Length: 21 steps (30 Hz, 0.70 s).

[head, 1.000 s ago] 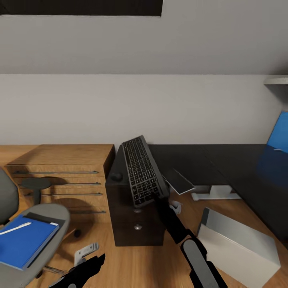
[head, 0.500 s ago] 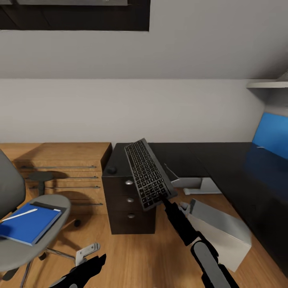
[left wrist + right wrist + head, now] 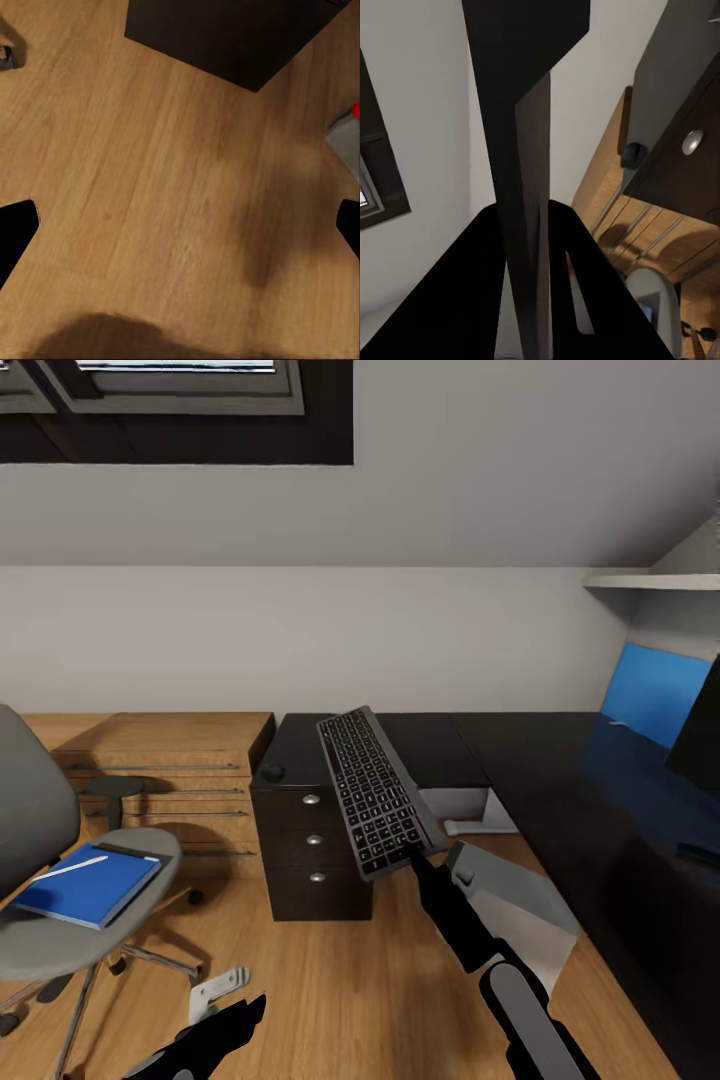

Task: In the bedroom, organize the workspace by keeping the computer under the desk, ensuring the monitor is on the desk, placing the keyboard on the desk next to the monitor, placing the mouse on the desk next to the keyboard, moving the folder from the swivel chair onto the desk next to the mouse, stacking the notebook on top of the folder with the pen on top of the notebook, and positioning the swivel chair next to the desk.

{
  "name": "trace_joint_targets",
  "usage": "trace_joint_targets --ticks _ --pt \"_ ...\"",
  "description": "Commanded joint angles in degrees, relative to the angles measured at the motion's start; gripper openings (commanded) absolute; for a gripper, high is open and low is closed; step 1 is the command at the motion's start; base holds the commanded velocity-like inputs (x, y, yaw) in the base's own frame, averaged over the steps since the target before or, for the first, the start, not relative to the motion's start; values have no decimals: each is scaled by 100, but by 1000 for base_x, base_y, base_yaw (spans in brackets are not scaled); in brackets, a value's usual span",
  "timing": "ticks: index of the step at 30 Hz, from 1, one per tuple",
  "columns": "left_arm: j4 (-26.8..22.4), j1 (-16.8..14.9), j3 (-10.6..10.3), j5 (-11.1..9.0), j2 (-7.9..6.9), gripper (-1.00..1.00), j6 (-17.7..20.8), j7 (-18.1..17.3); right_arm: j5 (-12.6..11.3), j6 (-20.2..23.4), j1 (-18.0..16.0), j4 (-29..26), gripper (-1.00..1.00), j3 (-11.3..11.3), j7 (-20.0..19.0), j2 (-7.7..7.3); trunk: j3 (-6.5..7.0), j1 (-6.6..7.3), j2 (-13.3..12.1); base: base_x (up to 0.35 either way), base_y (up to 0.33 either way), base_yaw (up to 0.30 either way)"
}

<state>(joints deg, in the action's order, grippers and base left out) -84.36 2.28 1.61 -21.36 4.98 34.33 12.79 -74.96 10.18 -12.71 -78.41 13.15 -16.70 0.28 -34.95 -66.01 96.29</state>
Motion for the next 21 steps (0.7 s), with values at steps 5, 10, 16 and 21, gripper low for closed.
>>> trace_joint_targets --ticks 5,10,16,21 --pt "-10 1 5 -61 3 100 21 39 -80 36 -3 4 -100 -7 -26 -31 86 114 -199 -343 -6 0" --pt "-10 1 6 -61 3 100 21 39 -81 40 -3 24 -100 -134 -26 -36 176 224 -400 -344 -1 0" --pt "-10 1 6 -61 3 100 21 46 -88 45 -5 33 -100 -541 -11 -44 284 356 -640 -344 -10 0" --pt "-10 1 6 -61 3 100 21 48 -89 37 -3 28 -100 -565 -51 -41 373 466 -841 -345 -90 0"
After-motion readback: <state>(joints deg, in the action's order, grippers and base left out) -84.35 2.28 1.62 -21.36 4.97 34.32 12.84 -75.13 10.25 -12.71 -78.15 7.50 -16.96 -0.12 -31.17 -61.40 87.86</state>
